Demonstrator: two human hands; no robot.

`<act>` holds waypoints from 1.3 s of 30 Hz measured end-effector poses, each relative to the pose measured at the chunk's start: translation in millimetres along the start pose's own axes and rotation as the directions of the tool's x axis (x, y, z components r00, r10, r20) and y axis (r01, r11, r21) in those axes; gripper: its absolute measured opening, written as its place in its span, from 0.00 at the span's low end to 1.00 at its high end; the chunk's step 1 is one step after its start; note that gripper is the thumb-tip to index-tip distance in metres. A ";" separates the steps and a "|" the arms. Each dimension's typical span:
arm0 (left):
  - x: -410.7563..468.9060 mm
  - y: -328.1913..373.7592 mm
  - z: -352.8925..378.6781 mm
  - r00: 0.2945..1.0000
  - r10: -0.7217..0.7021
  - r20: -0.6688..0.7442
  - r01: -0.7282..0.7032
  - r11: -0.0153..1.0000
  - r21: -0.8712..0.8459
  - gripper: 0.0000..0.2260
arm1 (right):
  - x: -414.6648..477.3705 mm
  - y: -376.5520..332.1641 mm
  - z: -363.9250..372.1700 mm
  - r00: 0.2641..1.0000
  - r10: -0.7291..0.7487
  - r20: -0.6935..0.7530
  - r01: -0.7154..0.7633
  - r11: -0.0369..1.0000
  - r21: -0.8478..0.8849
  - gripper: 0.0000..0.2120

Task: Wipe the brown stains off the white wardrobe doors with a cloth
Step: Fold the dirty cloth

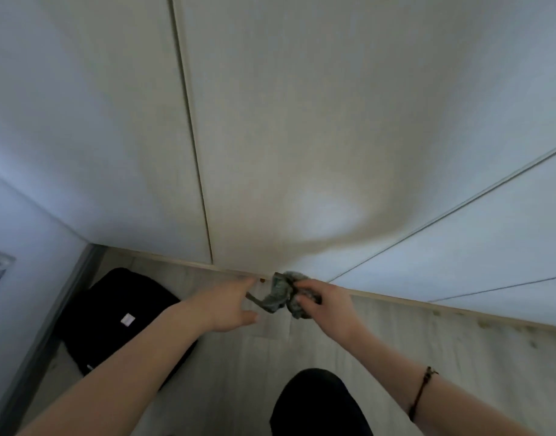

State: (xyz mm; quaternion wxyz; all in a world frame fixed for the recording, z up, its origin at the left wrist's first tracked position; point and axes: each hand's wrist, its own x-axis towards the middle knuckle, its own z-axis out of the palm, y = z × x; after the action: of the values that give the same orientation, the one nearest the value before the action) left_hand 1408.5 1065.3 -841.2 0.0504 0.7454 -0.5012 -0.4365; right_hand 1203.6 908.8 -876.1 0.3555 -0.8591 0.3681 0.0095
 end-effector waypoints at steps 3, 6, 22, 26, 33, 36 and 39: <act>-73.6 62.8 -45.4 0.989 0.089 -0.115 -0.104 0.986 -0.128 0.30 | -40.5 -100.2 -53.8 0.995 -0.086 0.047 0.078 0.986 0.145 0.14; -151.6 120.6 -100.2 0.979 0.019 -0.204 -0.051 0.987 -0.153 0.21 | -85.4 -192.9 -125.6 0.989 -0.105 0.105 0.078 0.969 0.234 0.16; -429.2 363.1 -309.9 0.894 0.238 -0.380 -0.391 0.828 -0.401 0.10 | -302.7 -412.7 -460.4 0.981 0.175 -0.081 -0.040 0.596 0.802 0.15; -443.1 398.8 -325.4 0.900 0.238 -0.365 -0.391 0.810 -0.437 0.11 | -338.0 -394.6 -479.7 0.936 0.300 -0.186 -0.023 0.578 0.816 0.04; -434.6 467.3 -298.9 0.949 0.284 -0.134 -0.293 0.645 -0.706 0.14 | -385.0 -362.2 -454.0 0.947 0.305 -0.103 -0.009 0.345 0.938 0.11; -420.6 500.6 -289.5 0.945 0.296 -0.137 -0.314 0.712 -0.628 0.18 | -406.6 -339.9 -474.9 0.907 0.381 -0.180 0.158 0.088 0.984 0.10; -408.5 551.5 -269.6 0.880 0.462 -0.108 -0.455 0.756 -0.470 0.19 | -436.1 -303.1 -511.7 0.896 0.367 -0.251 0.271 -0.001 0.963 0.14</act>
State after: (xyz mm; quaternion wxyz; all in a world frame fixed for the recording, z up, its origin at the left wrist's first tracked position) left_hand 1162.1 1019.2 -147.8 0.3359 0.5600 -0.5438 -0.5271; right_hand 954.0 1009.8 -189.6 0.7617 -0.3130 0.3645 -0.4347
